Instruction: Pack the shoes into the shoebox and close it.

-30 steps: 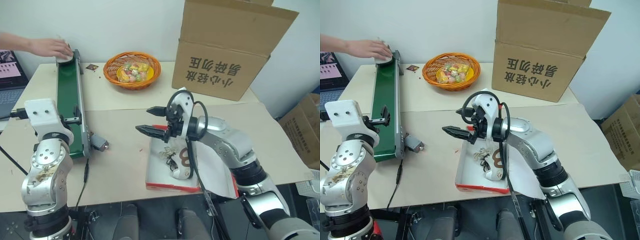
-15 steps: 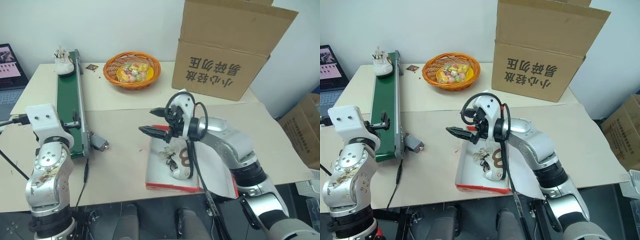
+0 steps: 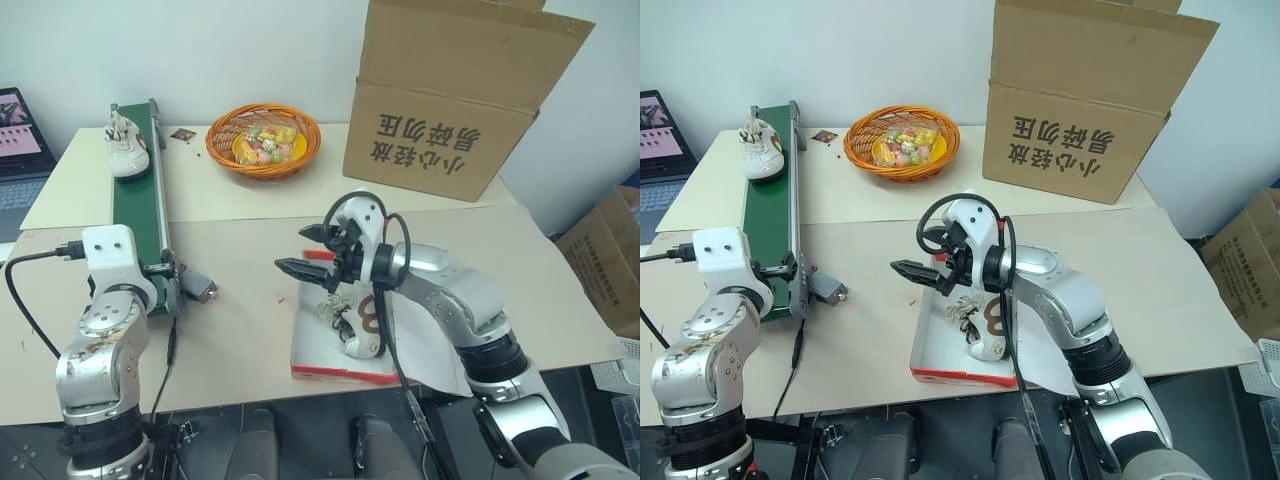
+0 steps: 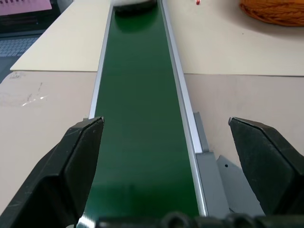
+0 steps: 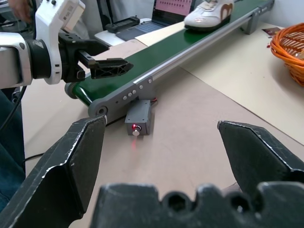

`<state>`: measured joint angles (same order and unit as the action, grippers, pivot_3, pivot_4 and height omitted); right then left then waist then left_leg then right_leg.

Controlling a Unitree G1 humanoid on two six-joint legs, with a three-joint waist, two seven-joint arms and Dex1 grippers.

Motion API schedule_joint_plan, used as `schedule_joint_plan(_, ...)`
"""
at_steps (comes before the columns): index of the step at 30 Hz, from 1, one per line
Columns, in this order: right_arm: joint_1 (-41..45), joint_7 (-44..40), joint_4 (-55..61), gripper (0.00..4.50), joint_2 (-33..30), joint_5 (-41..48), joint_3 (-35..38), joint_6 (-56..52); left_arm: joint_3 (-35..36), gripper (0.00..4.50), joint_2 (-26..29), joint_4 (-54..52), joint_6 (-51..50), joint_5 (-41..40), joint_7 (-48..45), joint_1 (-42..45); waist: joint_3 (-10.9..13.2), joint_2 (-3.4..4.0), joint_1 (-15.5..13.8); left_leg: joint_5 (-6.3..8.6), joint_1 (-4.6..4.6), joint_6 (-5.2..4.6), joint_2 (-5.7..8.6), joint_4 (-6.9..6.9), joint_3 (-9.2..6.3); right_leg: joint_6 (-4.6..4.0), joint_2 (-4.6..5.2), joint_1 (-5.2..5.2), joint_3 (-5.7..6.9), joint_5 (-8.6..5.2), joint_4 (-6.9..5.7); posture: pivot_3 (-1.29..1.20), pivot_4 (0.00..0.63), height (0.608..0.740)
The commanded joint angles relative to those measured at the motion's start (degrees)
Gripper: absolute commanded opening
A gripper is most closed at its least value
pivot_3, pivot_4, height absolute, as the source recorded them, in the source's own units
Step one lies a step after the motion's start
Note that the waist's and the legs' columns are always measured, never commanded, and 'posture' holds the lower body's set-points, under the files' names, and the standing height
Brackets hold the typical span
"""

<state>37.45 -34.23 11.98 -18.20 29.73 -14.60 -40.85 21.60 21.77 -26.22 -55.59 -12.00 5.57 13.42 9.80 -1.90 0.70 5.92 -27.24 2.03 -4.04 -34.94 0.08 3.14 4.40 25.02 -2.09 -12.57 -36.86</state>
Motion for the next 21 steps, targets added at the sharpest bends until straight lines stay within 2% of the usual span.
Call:
schedule_joint_plan(1, 0.0, 0.8, 3.0, 4.47, 0.5, -0.2, 2.1, -0.2, 0.7, 4.50, 0.9, -0.2, -0.3, 0.9, -0.5, 1.4, 0.0, 0.00, 0.0, 0.00, 0.00, 0.00, 0.00, 0.00, 0.00, 0.00, 0.00, 0.00, 0.00, 0.00, 0.00, 0.00, 0.150, 0.709)
schedule_joint_plan(9, -0.9, 1.4, 4.3, 4.47, 0.0, 0.0, 3.2, -1.9, 2.9, 4.50, -0.6, -0.3, -4.1, 0.5, 0.0, 3.0, 0.0, -0.01, 0.0, 0.00, 0.00, 0.00, 0.00, 0.00, 0.00, 0.01, 0.00, 0.00, 0.00, 0.00, -0.01, 0.00, 0.150, 0.709)
schedule_joint_plan(21, -1.9, 1.2, 5.6, 4.47, 0.2, -0.6, 2.8, -2.7, 4.8, 4.50, 0.3, -0.4, -10.2, 0.8, -0.7, 7.1, 0.0, -0.02, 0.0, -0.01, 0.00, -0.01, 0.00, 0.00, -0.01, 0.02, 0.00, 0.00, 0.01, -0.01, -0.02, 0.00, 0.150, 0.709)
